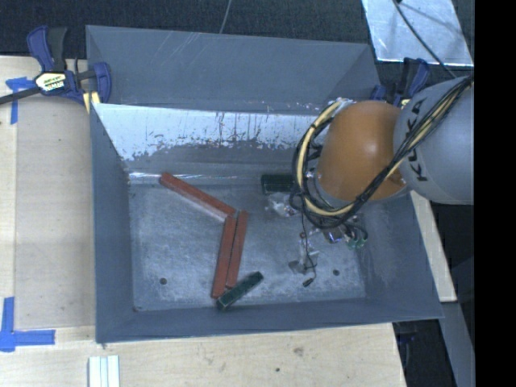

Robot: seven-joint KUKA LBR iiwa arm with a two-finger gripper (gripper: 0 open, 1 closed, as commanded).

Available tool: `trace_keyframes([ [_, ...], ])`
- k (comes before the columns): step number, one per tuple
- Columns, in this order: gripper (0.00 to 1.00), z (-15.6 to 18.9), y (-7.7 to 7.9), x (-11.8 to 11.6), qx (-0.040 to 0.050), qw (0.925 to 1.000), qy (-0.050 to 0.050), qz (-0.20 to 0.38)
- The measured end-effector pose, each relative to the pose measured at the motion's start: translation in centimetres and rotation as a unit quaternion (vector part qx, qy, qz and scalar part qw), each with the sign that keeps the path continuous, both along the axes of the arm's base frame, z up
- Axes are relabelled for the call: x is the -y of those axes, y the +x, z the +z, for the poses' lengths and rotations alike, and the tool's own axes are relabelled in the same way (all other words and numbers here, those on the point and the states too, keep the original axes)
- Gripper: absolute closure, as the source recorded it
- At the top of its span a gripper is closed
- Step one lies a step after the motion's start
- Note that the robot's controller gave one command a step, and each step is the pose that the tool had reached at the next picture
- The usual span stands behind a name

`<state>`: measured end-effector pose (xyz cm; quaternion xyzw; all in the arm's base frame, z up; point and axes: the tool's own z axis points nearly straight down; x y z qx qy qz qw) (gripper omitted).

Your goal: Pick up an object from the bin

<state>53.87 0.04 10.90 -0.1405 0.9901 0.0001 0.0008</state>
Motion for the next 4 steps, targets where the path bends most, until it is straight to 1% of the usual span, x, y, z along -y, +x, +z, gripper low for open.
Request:
trace_keyframes([
  [1,0.00,-0.6,-0.1,-2.2,-0.0007,0.9983,0.000,0.058],
  [2,0.00,-0.3,0.1,-7.8,0.0010,1.0000,0.000,0.006],
  [3,0.00,-0.3,0.2,-9.2,0.0014,1.0000,0.001,0.002],
  [4,0.00,4.1,1.8,-12.6,-0.0016,0.9985,0.000,0.055],
])
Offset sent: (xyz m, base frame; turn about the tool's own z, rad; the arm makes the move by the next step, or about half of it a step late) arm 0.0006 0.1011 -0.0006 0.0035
